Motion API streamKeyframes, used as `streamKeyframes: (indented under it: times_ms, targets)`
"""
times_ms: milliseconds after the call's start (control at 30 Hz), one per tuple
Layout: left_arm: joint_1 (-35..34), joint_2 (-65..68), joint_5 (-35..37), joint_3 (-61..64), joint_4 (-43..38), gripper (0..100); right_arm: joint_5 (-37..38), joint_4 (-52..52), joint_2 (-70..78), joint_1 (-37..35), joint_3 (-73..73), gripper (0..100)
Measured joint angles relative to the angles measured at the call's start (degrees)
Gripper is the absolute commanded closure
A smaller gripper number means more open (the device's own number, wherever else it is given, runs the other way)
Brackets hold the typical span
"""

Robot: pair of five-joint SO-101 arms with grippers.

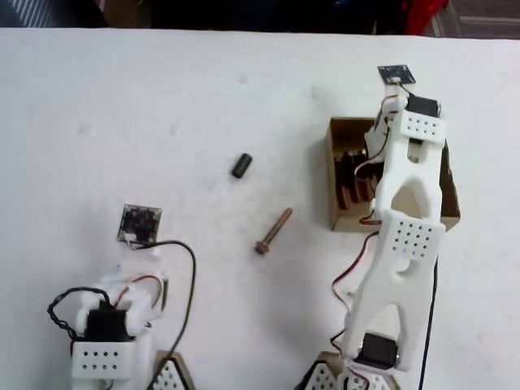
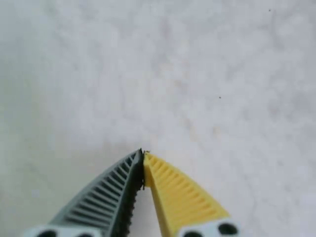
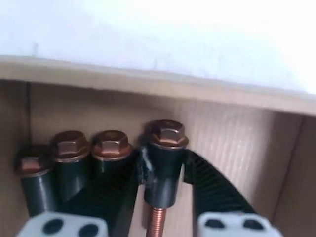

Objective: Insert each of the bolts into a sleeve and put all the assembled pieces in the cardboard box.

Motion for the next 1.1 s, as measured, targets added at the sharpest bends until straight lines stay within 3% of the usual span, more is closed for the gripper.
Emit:
streamKeyframes:
  times_ms: [433,700,1100]
  targets:
    - [0.0,0.0,0.0,0.0,0.0,98,0.3,13.9,1.8,-0.2,-24.8,87.2]
    - [0.0,0.0,0.0,0.0,0.0,98,0.3,14.2,0.8,-2.2,-27.3,87.2]
    - [0.0,0.0,0.0,0.0,0.0,98,-3.1,15.0,-18.6,-8.9,-24.0,87.2]
